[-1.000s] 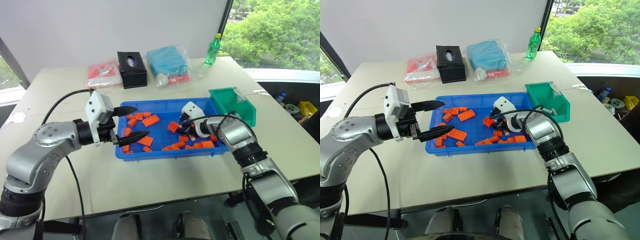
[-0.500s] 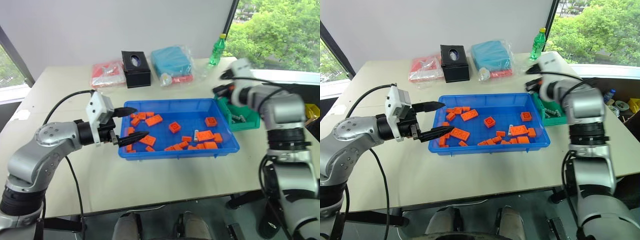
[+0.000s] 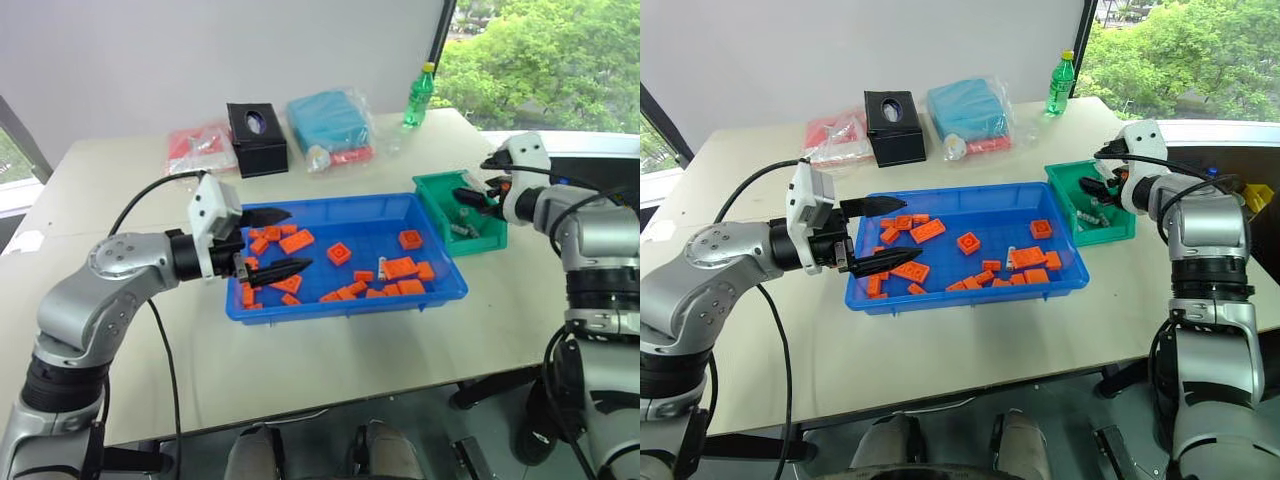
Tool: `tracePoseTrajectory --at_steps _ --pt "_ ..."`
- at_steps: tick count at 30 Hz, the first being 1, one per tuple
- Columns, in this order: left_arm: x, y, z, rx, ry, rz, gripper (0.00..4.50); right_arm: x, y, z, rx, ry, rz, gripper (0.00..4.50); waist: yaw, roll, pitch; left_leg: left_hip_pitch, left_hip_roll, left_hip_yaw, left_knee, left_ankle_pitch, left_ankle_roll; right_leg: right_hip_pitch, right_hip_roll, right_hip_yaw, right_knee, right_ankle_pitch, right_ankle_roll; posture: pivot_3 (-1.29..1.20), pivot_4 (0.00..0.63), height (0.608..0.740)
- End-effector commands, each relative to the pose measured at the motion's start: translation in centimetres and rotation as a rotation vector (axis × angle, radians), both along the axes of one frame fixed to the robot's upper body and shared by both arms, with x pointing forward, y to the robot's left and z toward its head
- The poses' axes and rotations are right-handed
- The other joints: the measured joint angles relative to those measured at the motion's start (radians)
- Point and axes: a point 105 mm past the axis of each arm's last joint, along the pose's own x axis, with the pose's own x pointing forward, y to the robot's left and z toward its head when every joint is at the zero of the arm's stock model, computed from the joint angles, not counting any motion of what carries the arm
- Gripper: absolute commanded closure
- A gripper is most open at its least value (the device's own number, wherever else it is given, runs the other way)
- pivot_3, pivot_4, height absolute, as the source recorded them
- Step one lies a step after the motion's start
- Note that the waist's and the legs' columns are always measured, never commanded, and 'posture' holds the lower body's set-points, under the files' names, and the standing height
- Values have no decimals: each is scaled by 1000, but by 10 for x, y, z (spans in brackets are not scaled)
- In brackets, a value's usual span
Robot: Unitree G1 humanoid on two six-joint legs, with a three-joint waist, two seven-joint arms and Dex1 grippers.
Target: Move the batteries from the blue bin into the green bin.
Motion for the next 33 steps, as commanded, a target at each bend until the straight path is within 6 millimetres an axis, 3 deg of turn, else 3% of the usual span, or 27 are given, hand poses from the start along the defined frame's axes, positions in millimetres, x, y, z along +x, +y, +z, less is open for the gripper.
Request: tracePoseTrajectory --at_steps 1,5,8,18,27,33 --pt "-4 -5 7 -4 -32 -32 0 -19 45 19 10 -15 229 823 0 0 0 0 0 0 0 -1 2 0 0 0 0 0 0 0 150 608" --pt "-5 -8 6 -6 -31 -36 0 -46 81 -8 -38 134 418 823 1 -2 -1 1 0 -2 0 -4 7 0 0 0 -1 -1 -2 0 150 608" --pt "-7 -10 6 -9 -31 -38 0 -61 94 -22 -117 170 560 823 6 -1 -1 0 0 -2 0 -6 11 0 0 0 -1 -1 -3 0 150 608" --pt "-12 -9 4 19 -21 -64 0 -45 74 -51 -483 209 792 823 22 -3 0 0 -1 1 1 -6 9 0 -1 0 -4 -1 -3 0 150 608" --pt "-15 -7 -1 44 -18 -58 0 -29 58 -77 -634 260 878 823 20 -4 0 1 0 0 3 -4 6 -2 -1 0 -2 -1 -3 0 150 608" --pt "-16 -5 -1 39 -21 -41 0 -19 61 -87 -615 265 856 823 18 -5 -2 1 0 0 4 -4 6 -3 -1 0 0 -1 -3 0 150 608"
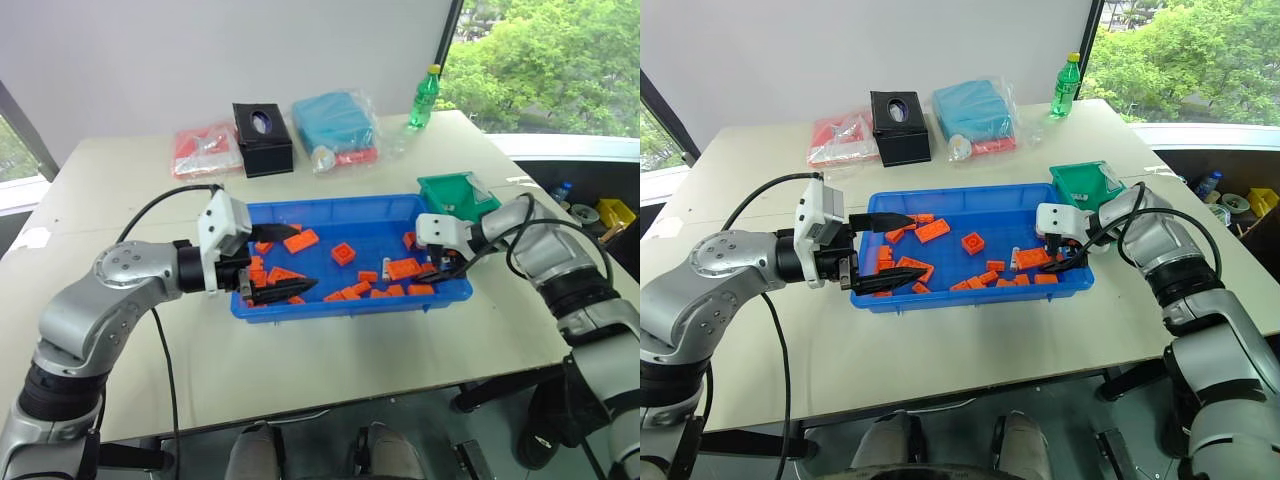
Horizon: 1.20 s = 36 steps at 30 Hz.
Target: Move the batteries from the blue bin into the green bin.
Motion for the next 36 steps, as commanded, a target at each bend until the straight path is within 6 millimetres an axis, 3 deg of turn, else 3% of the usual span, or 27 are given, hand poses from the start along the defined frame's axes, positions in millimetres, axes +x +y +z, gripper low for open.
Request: tracePoseTrajectory --at_steps 1,3,6,9,14,19,26,29,32,36 --pt "-3 1 8 -1 -44 5 0 5 4 0 8 -8 3 823 -1 0 0 0 0 0 0 0 0 0 0 0 0 0 0 0 150 608" --pt "-3 1 8 -1 -45 7 0 8 5 -5 11 -1 -5 823 -3 -2 -2 0 0 0 0 0 0 0 0 0 1 0 0 0 150 608" --pt "-3 1 9 0 -49 10 0 10 9 -6 53 17 -25 1613 -4 -3 -3 0 0 0 1 0 0 -1 0 0 3 0 0 0 150 608" --pt "-2 2 10 2 -52 13 0 9 14 3 116 35 -36 3140 -6 -2 -3 0 0 -1 1 0 0 -2 0 0 4 0 0 0 150 608" --pt "-2 5 10 10 -57 23 0 9 22 26 221 23 -57 3140 -6 1 -1 0 0 -1 1 0 0 -3 -1 0 4 0 0 0 150 608" --pt "0 5 11 10 -66 30 0 16 47 43 313 -12 -93 3140 -13 2 -1 -1 0 0 1 0 0 -3 -1 0 4 0 0 0 150 608" --pt "-4 8 11 20 -69 34 0 -9 52 57 432 104 -315 3140 -13 4 1 -2 1 -1 0 0 0 -2 -1 0 5 0 -1 0 150 608" --pt "-5 12 9 24 -64 45 0 -23 48 57 477 141 -486 2301 -12 5 1 -2 1 -2 -1 -1 1 -1 -2 0 3 0 -1 0 150 608" --pt "-6 11 8 18 -60 49 0 -38 50 50 518 231 -650 806 -13 5 0 -1 1 -3 -2 -1 2 1 -2 0 1 0 -1 0 150 608" --pt "-6 8 7 7 -55 46 0 -45 58 41 574 272 -760 806 -16 5 0 -1 0 -3 -3 -2 4 1 -1 0 0 0 -1 0 150 608"
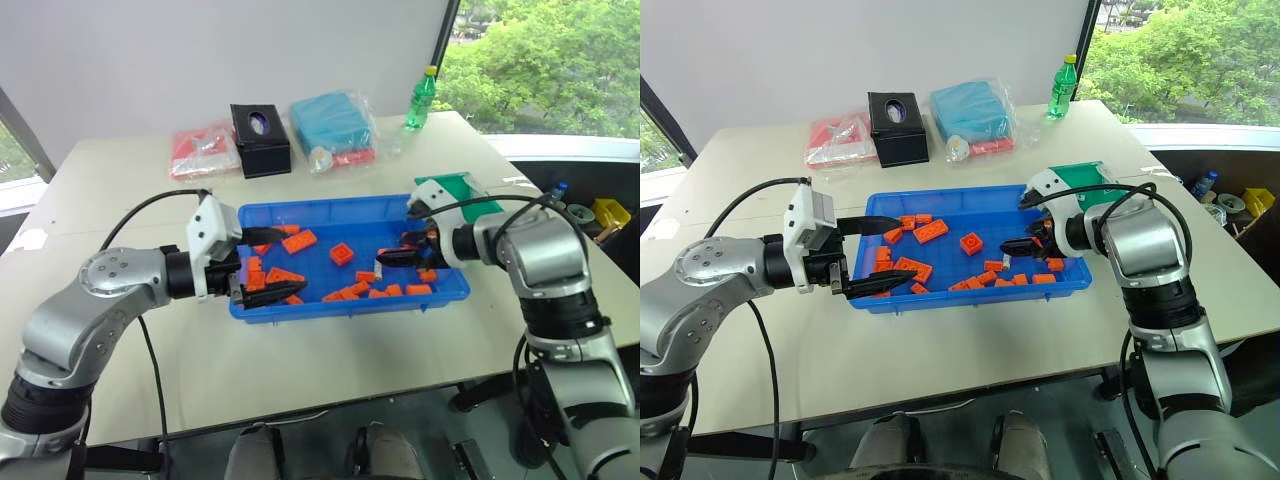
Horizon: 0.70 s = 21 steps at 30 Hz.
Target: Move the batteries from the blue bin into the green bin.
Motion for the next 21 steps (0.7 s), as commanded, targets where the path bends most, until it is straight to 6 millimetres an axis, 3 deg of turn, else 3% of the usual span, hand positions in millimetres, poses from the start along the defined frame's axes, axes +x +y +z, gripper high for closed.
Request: tracePoseTrajectory --at_steps 1,7,14,21 --pt "-3 -4 11 -19 -52 -15 0 2 1 3 44 -8 -110 806 -1 0 0 0 0 0 0 0 0 0 0 0 0 0 0 0 150 608" --pt "0 -7 13 -26 -57 -22 0 20 0 -10 110 53 -270 806 0 1 0 -1 -1 1 0 1 -2 -1 2 0 1 0 0 0 150 608" --pt "0 -4 14 -18 -63 -16 0 32 -16 -21 144 124 -444 806 -3 1 0 -1 -1 3 0 1 -2 -1 2 0 3 1 2 0 150 608" --pt "0 -5 16 -20 -69 -13 0 31 1 -34 146 179 -425 806 -5 1 0 -1 -1 3 0 1 -1 -2 2 0 4 1 2 0 150 608"
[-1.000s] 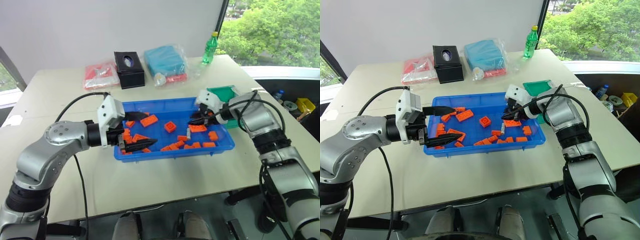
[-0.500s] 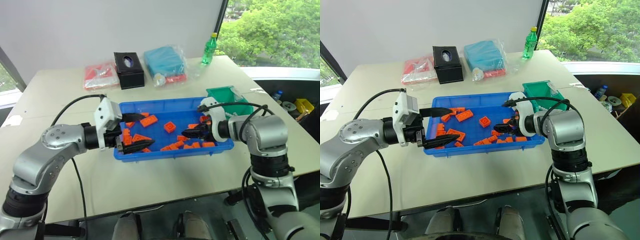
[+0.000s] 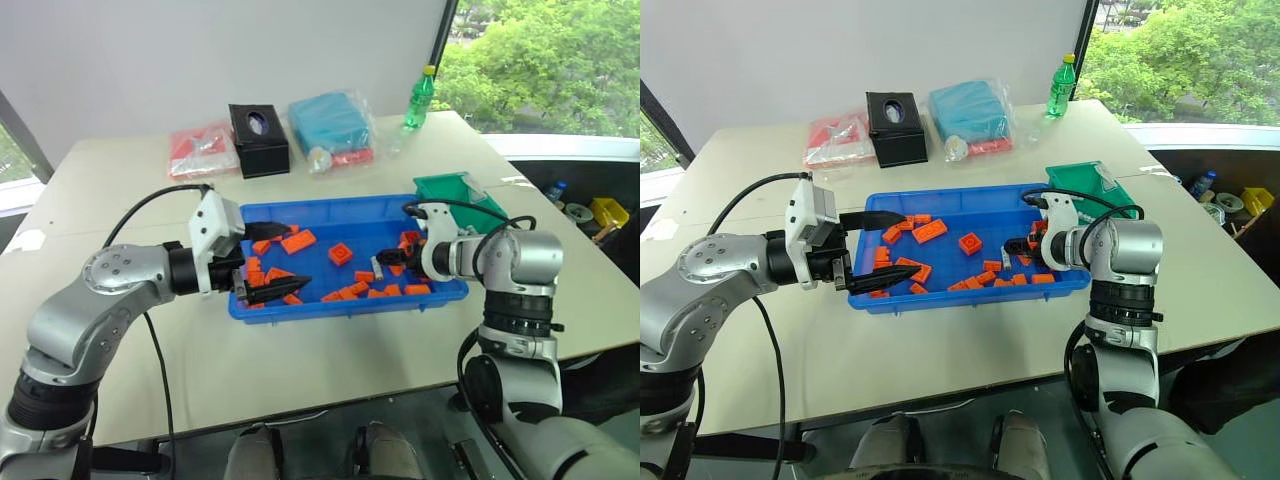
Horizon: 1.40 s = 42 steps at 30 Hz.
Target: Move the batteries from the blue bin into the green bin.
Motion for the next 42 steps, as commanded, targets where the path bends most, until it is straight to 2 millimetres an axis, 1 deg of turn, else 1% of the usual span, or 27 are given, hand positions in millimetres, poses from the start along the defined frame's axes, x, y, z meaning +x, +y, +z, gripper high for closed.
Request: tracePoseTrajectory --at_steps 1,2,4,6,8,10,14,15,17,18,22,24,27,29,31,35,39,42 --pt "-2 0 11 -2 -50 -5 0 -1 16 6 19 -15 56 806 0 0 0 0 0 0 0 0 1 0 0 0 0 0 0 0 150 608" --pt "-2 0 11 -2 -50 -4 0 -2 19 6 8 -21 75 806 0 0 0 0 0 0 0 -1 1 0 0 0 0 0 0 0 150 608" --pt "-2 1 11 1 -51 0 0 -2 20 14 -78 -91 128 806 -1 1 0 0 0 0 0 -1 2 0 0 0 0 0 -1 0 150 608" --pt "-2 2 11 1 -51 4 0 3 16 22 -218 -221 191 806 1 2 1 0 0 0 0 -2 3 -1 0 0 0 -1 -2 0 150 608" --pt "-3 1 11 0 -51 5 0 5 12 27 -300 -297 233 806 2 2 1 -1 0 0 0 -2 4 -1 0 0 0 -1 -1 0 150 608" --pt "-3 1 10 -1 -51 7 0 5 10 30 -323 -319 257 806 2 2 1 -2 0 1 0 -3 5 -1 0 0 0 -1 -1 0 150 608" --pt "-3 1 10 -4 -50 10 0 3 7 51 -421 -451 347 806 2 1 1 -2 0 0 0 -3 5 0 0 0 -2 -1 -1 0 150 608" --pt "-3 1 9 -6 -50 11 0 3 9 58 -417 -477 355 806 2 1 1 -2 0 0 0 -3 5 0 0 0 -2 -1 -1 0 150 608" --pt "-2 0 9 -8 -50 10 0 0 18 65 -396 -495 377 806 2 -1 0 -1 0 0 0 -2 4 0 0 0 -4 -1 -1 0 150 608" --pt "-2 -1 9 -9 -50 10 0 -2 21 64 -374 -482 382 806 2 -1 0 0 0 -1 0 -2 4 1 0 0 -4 -1 -1 0 150 608" --pt "-1 -2 9 -14 -50 6 0 -15 31 55 -196 -316 332 806 2 -2 -1 0 1 -2 0 -2 3 1 0 0 -3 -1 0 0 150 608" --pt "-1 -2 9 -12 -51 4 0 -18 32 51 -144 -260 304 806 2 -1 0 0 1 -3 0 -1 2 -1 0 0 -3 0 0 0 150 608" --pt "0 0 9 -9 -51 4 0 -16 29 39 -51 -197 240 806 5 0 0 0 0 -2 0 -2 3 -1 0 0 -3 -1 -2 0 150 608" --pt "0 0 9 -8 -52 5 0 -15 22 30 -31 -157 193 806 7 0 1 0 0 -1 -1 -2 3 0 0 0 -3 -1 -2 0 150 608" --pt "0 0 9 -7 -52 5 0 -13 18 25 -16 -132 155 806 7 0 1 -1 0 1 -2 -2 3 0 1 0 -3 -1 -2 0 150 608" --pt "0 -1 9 -7 -53 2 0 -7 16 18 30 -81 101 806 3 0 0 -1 0 1 -2 -1 2 1 0 0 -3 -1 -1 0 150 608" --pt "0 0 10 -5 -58 2 0 -6 13 8 30 -32 64 806 1 1 0 -1 0 1 -1 -1 2 1 0 0 -2 0 0 0 150 608" --pt "1 0 10 -4 -60 4 0 -7 11 5 14 -22 62 806 1 0 0 0 0 0 -1 -2 3 1 0 0 -2 0 0 0 150 608"
